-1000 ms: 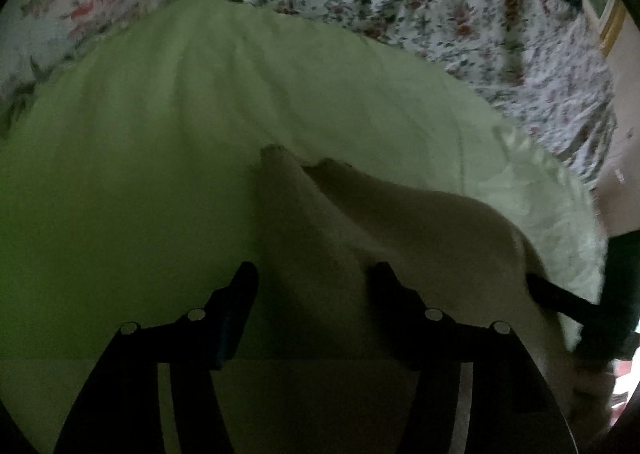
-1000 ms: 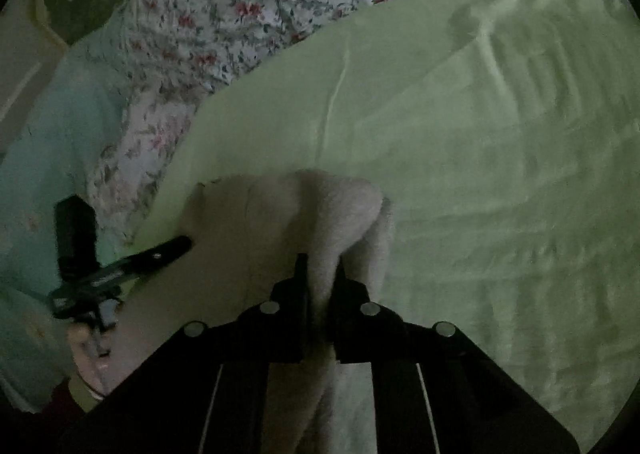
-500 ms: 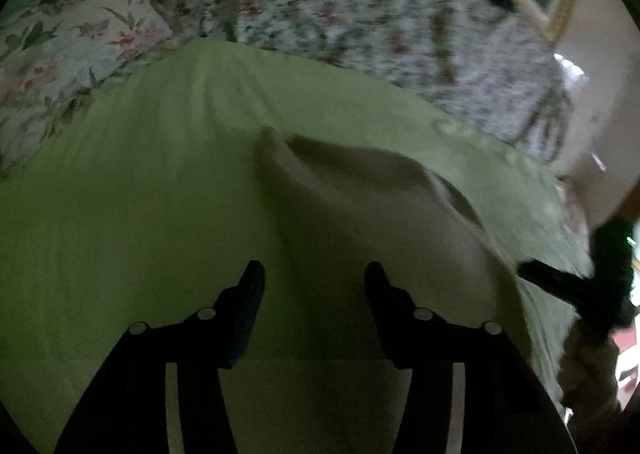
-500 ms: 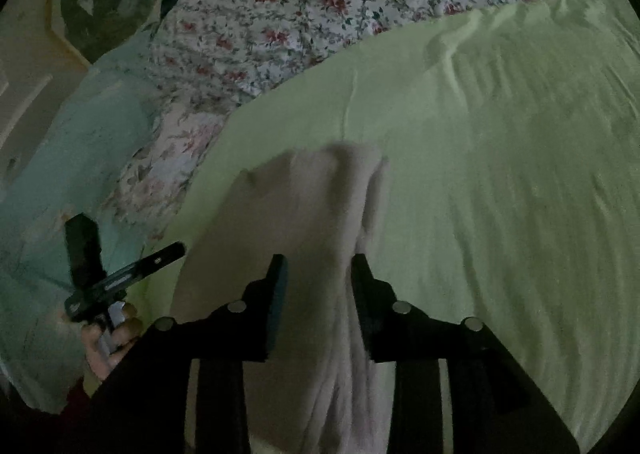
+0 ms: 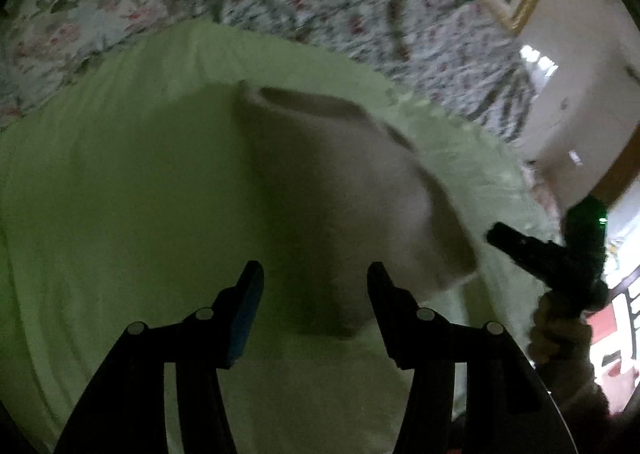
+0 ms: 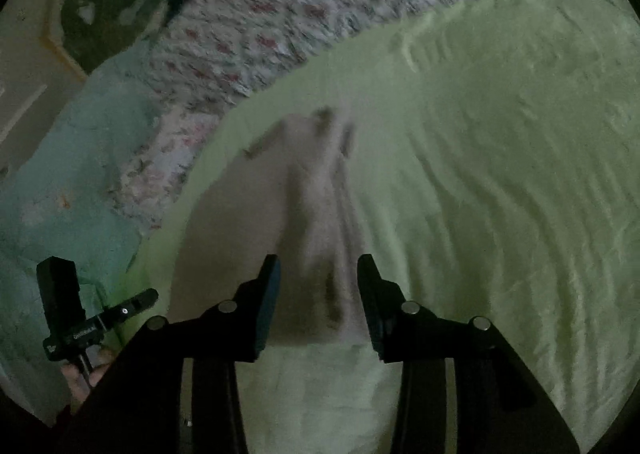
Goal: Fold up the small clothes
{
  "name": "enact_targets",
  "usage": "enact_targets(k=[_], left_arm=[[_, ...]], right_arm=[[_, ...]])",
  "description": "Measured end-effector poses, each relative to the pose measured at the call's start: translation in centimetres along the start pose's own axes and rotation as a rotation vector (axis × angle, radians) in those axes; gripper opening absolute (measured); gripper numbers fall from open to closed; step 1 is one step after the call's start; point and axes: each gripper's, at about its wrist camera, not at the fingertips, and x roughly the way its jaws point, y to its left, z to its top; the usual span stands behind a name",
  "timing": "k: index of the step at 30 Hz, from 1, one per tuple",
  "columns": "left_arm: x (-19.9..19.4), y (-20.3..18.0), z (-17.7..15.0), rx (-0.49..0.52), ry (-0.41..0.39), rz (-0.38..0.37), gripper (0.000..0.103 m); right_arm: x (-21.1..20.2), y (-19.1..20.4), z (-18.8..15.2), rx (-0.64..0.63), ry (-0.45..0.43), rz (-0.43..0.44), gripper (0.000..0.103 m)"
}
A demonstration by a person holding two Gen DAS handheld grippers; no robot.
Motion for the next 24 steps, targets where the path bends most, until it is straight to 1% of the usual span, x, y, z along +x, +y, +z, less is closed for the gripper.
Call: enact_targets(k=[2, 3, 5, 8, 10, 12, 14, 16, 17, 20, 24], left_arm=[[-0.5, -1.5, -0.2, 0.029, -0.028, -0.075, 0.055], [-0.6, -1.9, -0.3, 0.038, -0.032, -0.095, 0.055], [-0.3, -3.3, -0.5, 0.07, -0.03, -0.143, 0.055], [0.8, -4.8, -0.8, 0.112, -0.014, -0.185, 0.055], [1.8, -5.2, -1.1, 0.131, 0.007, -0.183, 0.055], [3.2, -5.0, -1.3, 0.132, 0.042, -0.172, 0.055], [4.8, -4.3, -1.9, 0.113, 0.081, -0.157, 0.055], [6.3, -3.5, -2.7, 0.086, 0.132, -0.146, 0.054], [6.7, -3.0, -2.9, 0.079, 0.141, -0.144, 0.054], [7.2, -2.5, -3.5, 0.062, 0.132, -0.152, 0.054], [7.4, -2.6, -3.9, 0.074, 0.126, -0.145, 0.054]], right_arm=[[-0.2, 1.4, 0.2, -0.041, 0.002, 0.046, 0.041], [0.0, 2.1, 0.2, -0.053, 0.012, 0.071, 0.041], [0.6, 3.1, 0.1, -0.066, 0.029, 0.089, 0.041], [2.8, 3.6, -0.3, -0.073, 0.108, 0.1, 0.041], [4.4, 3.3, -0.9, -0.084, 0.177, 0.078, 0.041], [5.6, 2.0, -1.6, -0.084, 0.212, -0.012, 0.041], [6.1, 0.4, -1.6, -0.066, 0.21, -0.092, 0.033], [6.1, -0.9, -1.2, -0.019, 0.207, -0.078, 0.025], [6.0, -1.2, -1.1, -0.01, 0.206, -0.083, 0.023], [5.8, -0.9, -1.0, -0.037, 0.205, -0.115, 0.023], [5.6, -1.0, -1.4, -0.064, 0.196, -0.132, 0.023]])
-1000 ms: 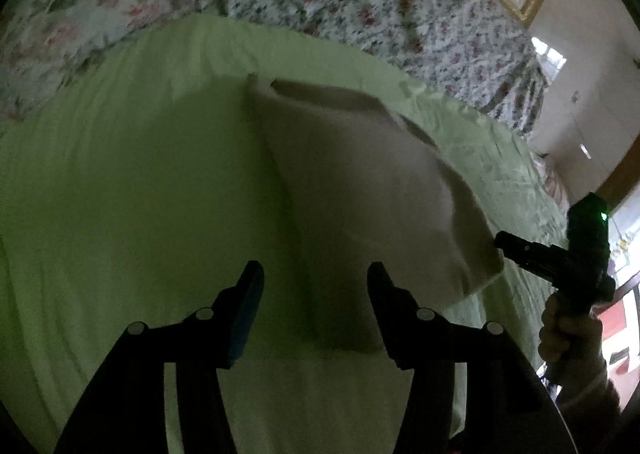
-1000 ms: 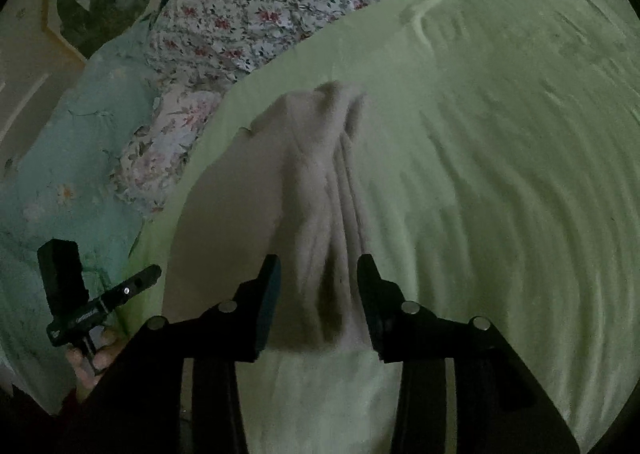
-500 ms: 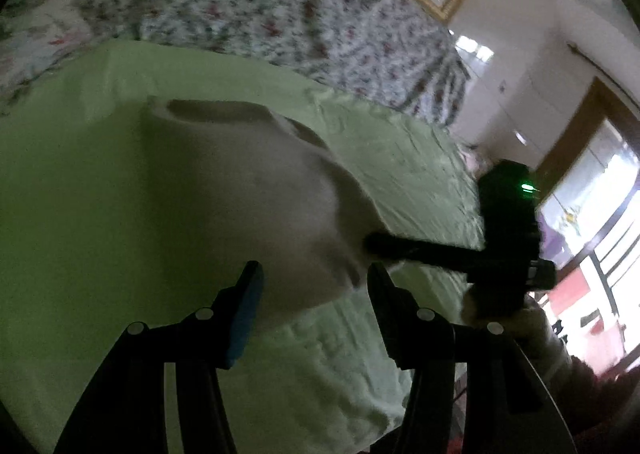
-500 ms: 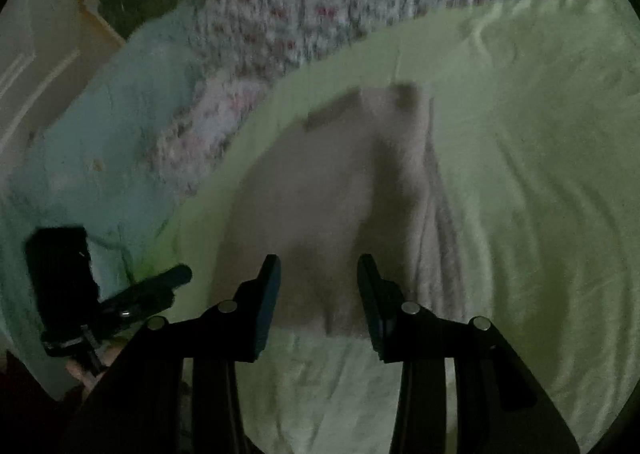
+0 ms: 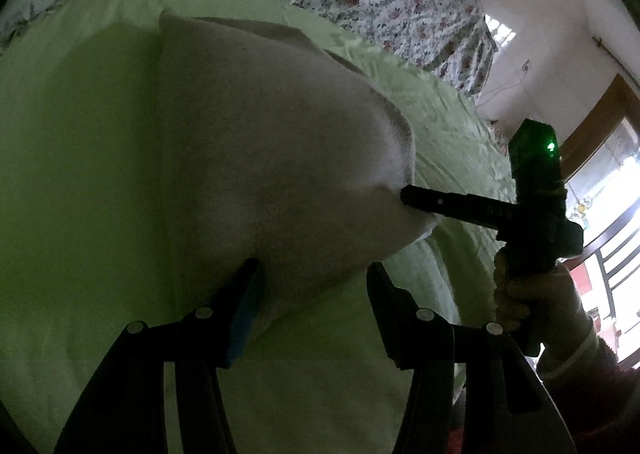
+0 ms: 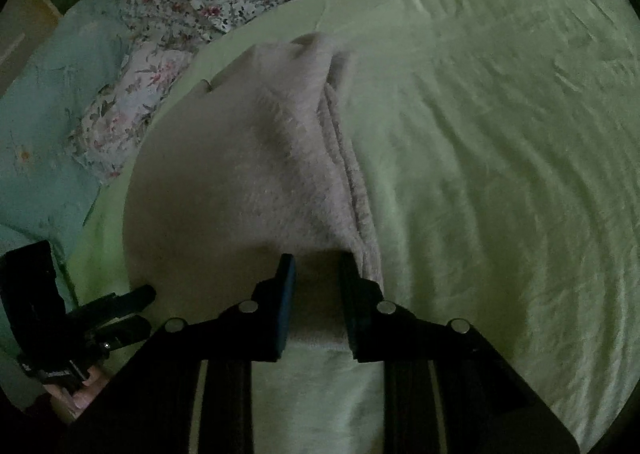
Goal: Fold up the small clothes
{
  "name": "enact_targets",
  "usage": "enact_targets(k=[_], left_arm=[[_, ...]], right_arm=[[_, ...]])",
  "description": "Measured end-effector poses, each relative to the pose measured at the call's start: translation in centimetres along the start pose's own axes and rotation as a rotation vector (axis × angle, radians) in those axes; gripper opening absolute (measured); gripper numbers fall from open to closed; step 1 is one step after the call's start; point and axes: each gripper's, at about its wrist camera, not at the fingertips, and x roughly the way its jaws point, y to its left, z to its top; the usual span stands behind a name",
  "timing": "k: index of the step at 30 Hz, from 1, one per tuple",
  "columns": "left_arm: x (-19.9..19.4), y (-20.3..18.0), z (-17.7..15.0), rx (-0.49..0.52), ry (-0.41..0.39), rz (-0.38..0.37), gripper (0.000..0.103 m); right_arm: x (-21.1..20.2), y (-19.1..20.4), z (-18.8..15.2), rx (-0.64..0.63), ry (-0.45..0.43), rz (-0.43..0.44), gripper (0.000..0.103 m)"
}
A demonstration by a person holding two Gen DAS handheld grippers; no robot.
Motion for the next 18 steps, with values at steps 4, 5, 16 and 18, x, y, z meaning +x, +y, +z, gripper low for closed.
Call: enact_targets(k=[4, 5, 16, 18], left_arm=[[-0.3, -0.2, 0.4, 0.008, 0.007, 0.005, 0.054], [-0.2, -0.2, 0.7, 0.005, 0.009, 0.003, 0.054], [-4.2, 0.1, 4.7, -0.013, -0.094, 0.029, 0.058], [-4.5, 0.7, 6.4, -0.032, -0.125, 0.033, 0.058]], right_arm=[[0.0, 0.5, 0.0, -0.006, -0.001, -0.004, 0.026], [0.0, 0.6, 0.1, -0.01, 0.002, -0.006, 0.026], [-3.2, 2.7, 2.3, -0.031, -0.088, 0.02, 0.027], [-3.4, 3.1, 4.3, -0.03, -0.117, 0.05, 0.027]])
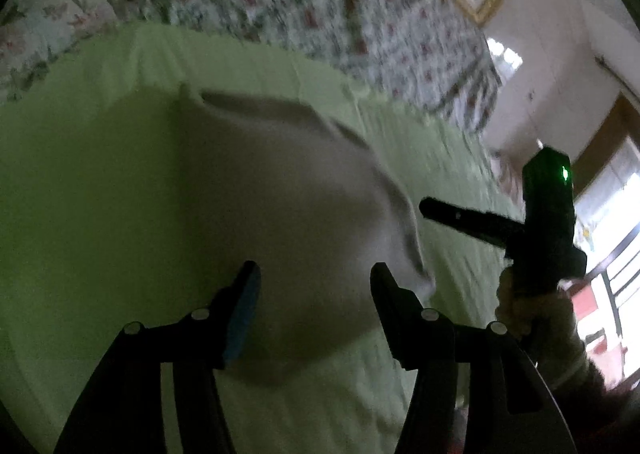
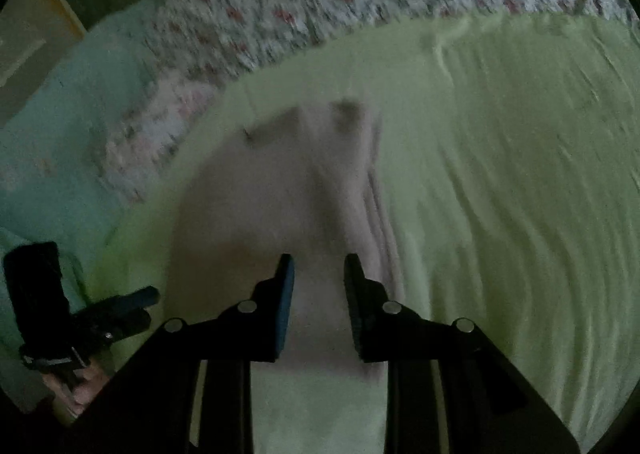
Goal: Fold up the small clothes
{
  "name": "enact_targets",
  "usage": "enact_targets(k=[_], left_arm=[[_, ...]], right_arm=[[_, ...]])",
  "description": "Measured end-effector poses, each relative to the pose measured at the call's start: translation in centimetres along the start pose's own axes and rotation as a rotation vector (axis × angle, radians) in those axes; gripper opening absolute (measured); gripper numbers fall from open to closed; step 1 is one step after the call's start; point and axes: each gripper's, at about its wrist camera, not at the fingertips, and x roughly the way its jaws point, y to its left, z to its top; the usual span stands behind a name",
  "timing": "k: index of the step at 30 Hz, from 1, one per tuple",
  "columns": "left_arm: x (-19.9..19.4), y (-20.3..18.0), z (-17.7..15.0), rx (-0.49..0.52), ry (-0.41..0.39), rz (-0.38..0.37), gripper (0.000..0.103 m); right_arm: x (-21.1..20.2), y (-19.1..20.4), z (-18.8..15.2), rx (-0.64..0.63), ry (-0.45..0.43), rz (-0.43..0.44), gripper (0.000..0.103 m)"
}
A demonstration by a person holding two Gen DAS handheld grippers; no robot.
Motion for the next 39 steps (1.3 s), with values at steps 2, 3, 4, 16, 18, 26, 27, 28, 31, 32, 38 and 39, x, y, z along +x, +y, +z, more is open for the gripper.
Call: enact_targets(k=[2, 3, 4, 16, 18, 26, 27, 28, 31, 32, 38, 39], left_arm=[[0.6, 0.5, 2.1, -0.019, -0.043, 0.001, 0.057], [0.9, 0.8, 2.7, -0.026, -0.048, -0.003, 0.057], [1.5, 1.1, 3.4, -0.036, -0.045, -0.016, 0.057], [5.5, 0.9, 4.1, 0.021, 0.041, 0.089, 0.056], [4.2, 0.7, 3.5, 0.008, 0.031, 0.059, 0.056], [1.4, -0.5, -2.0, 0.021, 0.067, -0.025, 0.055], [1.9, -0.5, -2.6, 0.022, 0.088, -0.016, 0.055], [2.5, -0.4, -3.2, 0.016, 0.11, 0.001, 0.054], [3.0, -1.0, -3.8, 0.036, 0.123, 0.052, 0.053], [2.8, -1.3, -3.8, 0.045, 0.116, 0.058, 0.054], [0.9, -1.9, -4.0, 0.038, 0.097, 0.109, 0.055], [0.5, -1.8, -4.3, 0.033, 0.094, 0.118, 0.055]], right_arm=[[1.0, 0.6, 1.9, -0.013, -0.014, 0.014, 0.027], [1.7, 0.9, 2.6, -0.02, -0.016, 0.015, 0.027], [2.5, 0.9, 3.3, -0.02, -0.01, 0.02, 0.027], [7.1, -1.3, 4.0, 0.05, 0.053, -0.031, 0.027], [5.7, -0.6, 3.7, 0.042, 0.032, -0.013, 0.027], [1.9, 0.7, -2.0, 0.01, 0.089, 0.008, 0.027], [2.2, 0.5, -3.0, 0.002, 0.112, -0.018, 0.028], [2.5, 0.1, -3.7, 0.001, 0.132, -0.047, 0.028], [2.8, -0.9, -4.6, 0.033, 0.129, -0.038, 0.027], [2.7, -1.0, -4.5, 0.041, 0.125, -0.038, 0.027], [0.4, -0.4, -4.6, 0.036, 0.09, -0.057, 0.036], [-0.2, -0.4, -4.8, 0.037, 0.085, -0.06, 0.036]])
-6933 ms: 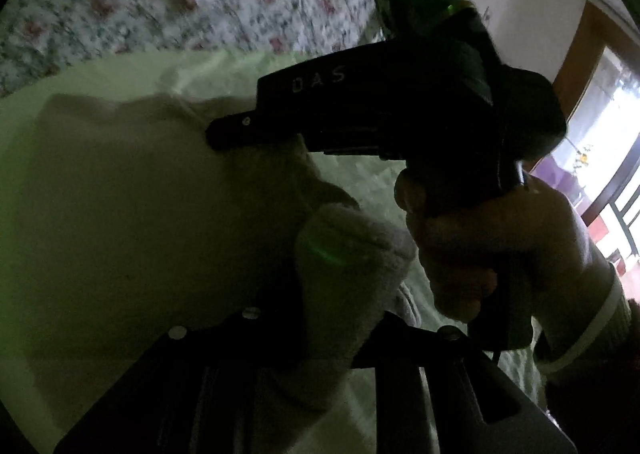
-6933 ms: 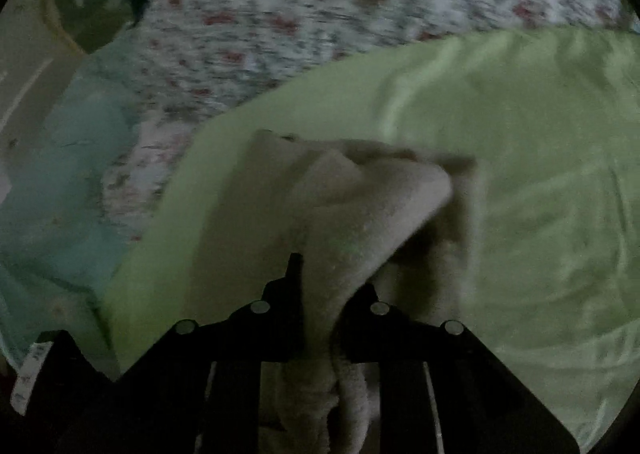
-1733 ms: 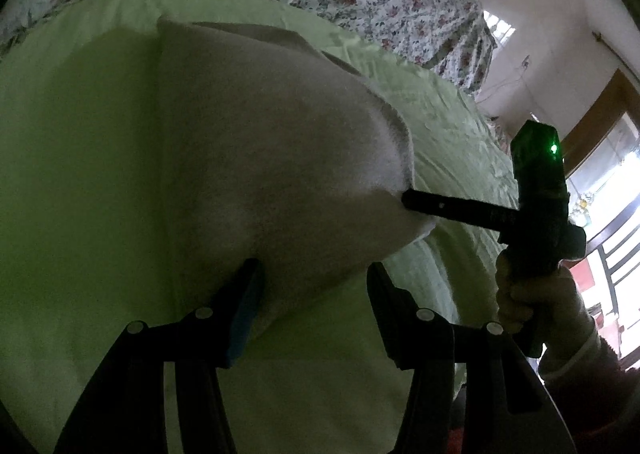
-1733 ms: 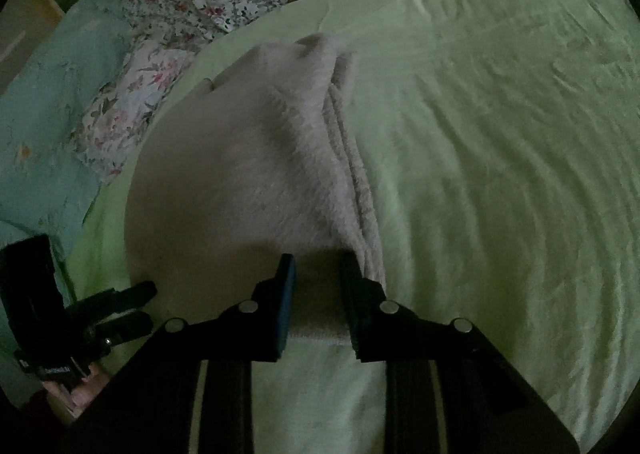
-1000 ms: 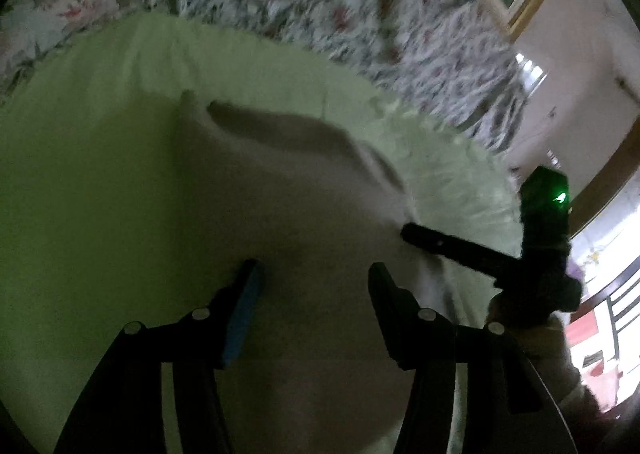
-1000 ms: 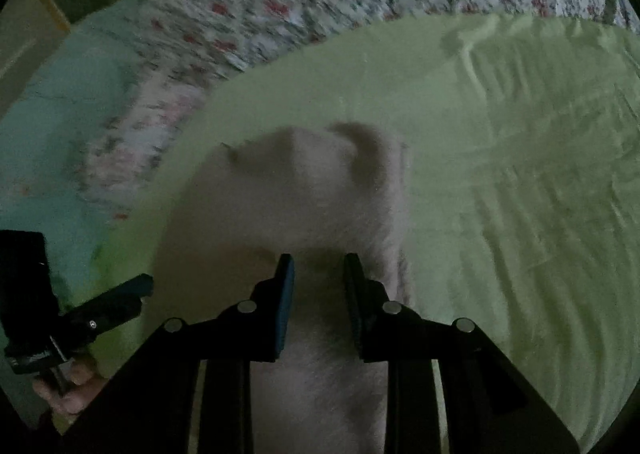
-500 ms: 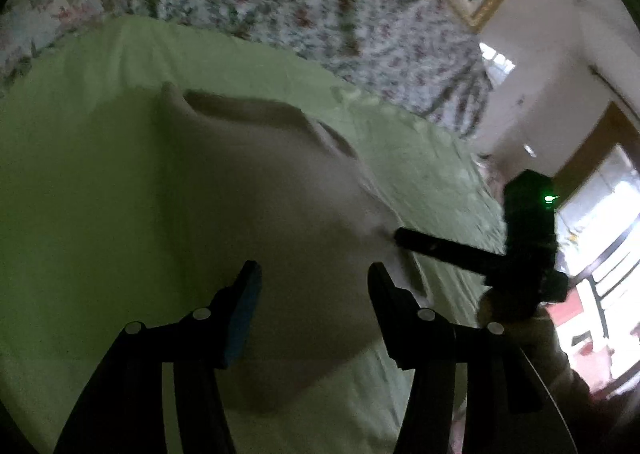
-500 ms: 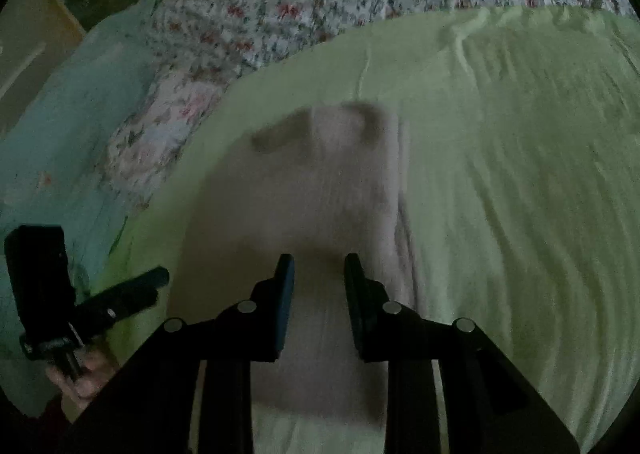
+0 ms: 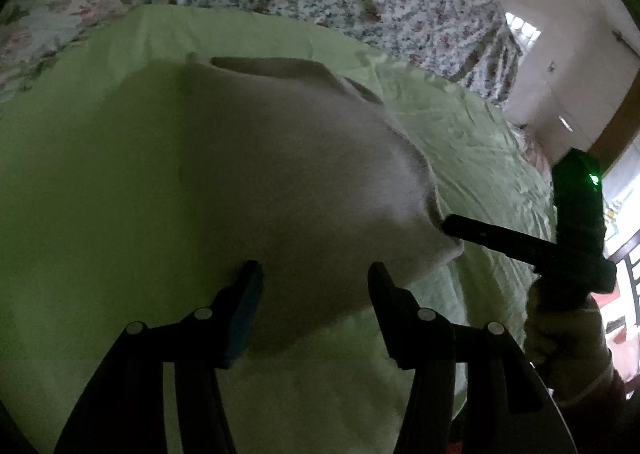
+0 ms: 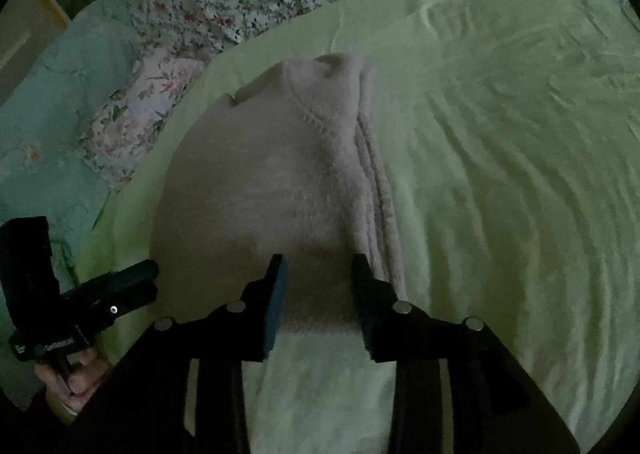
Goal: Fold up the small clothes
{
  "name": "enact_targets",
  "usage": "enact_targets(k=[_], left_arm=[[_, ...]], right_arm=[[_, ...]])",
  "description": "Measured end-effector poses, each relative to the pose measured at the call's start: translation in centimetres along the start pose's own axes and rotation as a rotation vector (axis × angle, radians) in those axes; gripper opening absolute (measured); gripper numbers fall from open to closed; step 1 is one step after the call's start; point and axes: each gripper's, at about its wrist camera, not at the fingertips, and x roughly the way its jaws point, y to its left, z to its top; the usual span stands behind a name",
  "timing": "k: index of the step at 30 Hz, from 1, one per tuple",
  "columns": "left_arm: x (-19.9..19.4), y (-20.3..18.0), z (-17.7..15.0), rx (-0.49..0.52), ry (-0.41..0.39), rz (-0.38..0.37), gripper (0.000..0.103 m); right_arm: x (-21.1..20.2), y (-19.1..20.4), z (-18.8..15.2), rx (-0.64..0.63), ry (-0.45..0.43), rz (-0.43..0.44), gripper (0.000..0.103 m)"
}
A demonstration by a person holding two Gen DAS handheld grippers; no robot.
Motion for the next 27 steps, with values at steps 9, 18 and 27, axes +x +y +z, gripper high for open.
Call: enact_targets(k=[9, 18, 27], left_arm=[[-3.5, 0.9, -3.4, -0.017, -0.009, 0.134, 0.082], [-4.8, 0.8, -5.8, 0.017, 0.02, 0.233, 0.086], [-5.4, 0.7, -7.0, 0.033, 0.039, 0.264, 0.089]], right_arm=[[-3.2, 0.6, -3.1, -0.011, -0.012, -0.036, 0.049], [-4.9, 1.7, -5.9, -0.057, -0.016, -0.084, 0.071], [-5.9, 3.0, -7.5, -0.14, -0.012, -0.11, 0.083]])
